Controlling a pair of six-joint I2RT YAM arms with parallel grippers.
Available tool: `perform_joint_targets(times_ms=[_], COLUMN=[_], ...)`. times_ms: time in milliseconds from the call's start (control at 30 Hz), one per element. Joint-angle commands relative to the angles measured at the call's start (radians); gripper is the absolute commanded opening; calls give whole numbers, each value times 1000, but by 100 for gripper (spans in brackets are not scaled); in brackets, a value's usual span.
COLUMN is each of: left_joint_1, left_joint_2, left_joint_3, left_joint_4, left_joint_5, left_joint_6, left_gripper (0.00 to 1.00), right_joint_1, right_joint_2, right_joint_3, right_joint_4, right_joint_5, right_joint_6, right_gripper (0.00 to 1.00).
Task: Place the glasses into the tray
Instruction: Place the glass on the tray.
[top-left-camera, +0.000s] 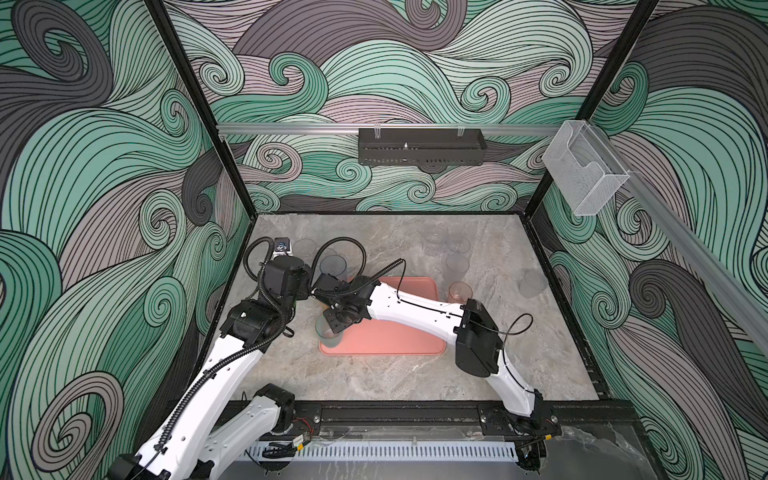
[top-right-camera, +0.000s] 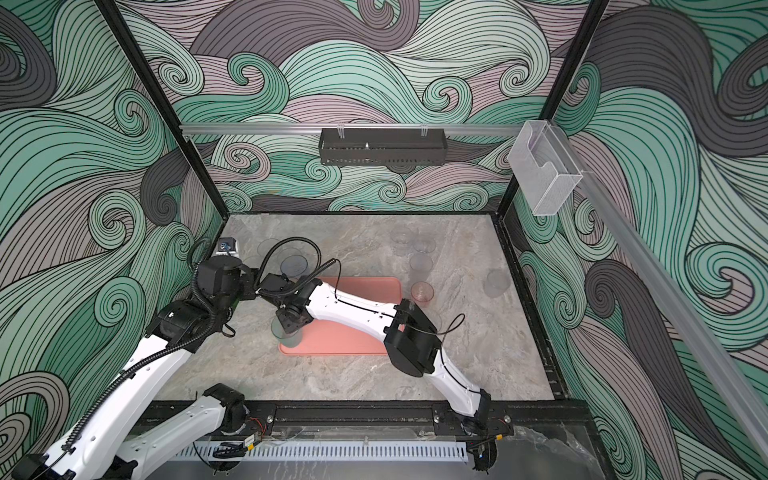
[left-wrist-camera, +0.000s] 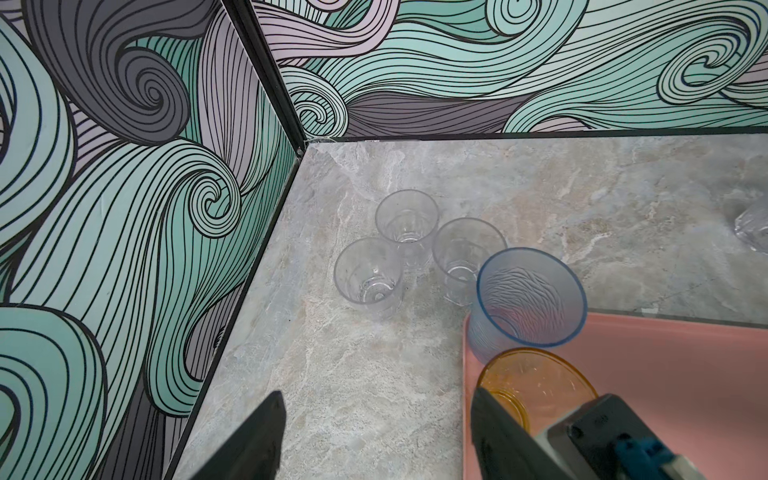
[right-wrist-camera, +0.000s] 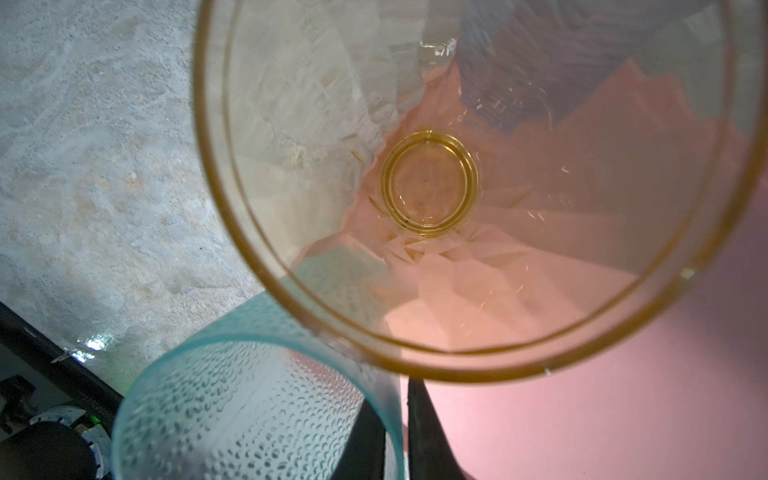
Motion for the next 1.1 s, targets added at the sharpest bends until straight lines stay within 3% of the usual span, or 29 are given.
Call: perform_joint_targets(times_ms=[0, 200, 400, 633, 1067], left_joint_1=[-33, -33, -34, -55, -153], left_joint_2=[-3, -2, 4, 35, 134], left_joint_3=[16, 37, 81, 160, 133], left_joint_4=[30, 21, 6, 0, 131], left_joint_5=[149, 149, 153, 174, 270], left_joint_6=[5, 7, 19, 83, 4], left_gripper=[73, 73, 73, 72, 71], right_joint_1=[17, 14, -1, -55, -239], right_joint_2=[31, -37, -127, -280, -495], right_joint_3=[11, 8, -20, -167, -476], right_joint_4=[29, 35, 38, 94, 149], right_joint_5=[-5, -11, -36, -11, 42], right_joint_6=[2, -40, -25, -15, -21], right_gripper=[21, 33, 39, 40, 41])
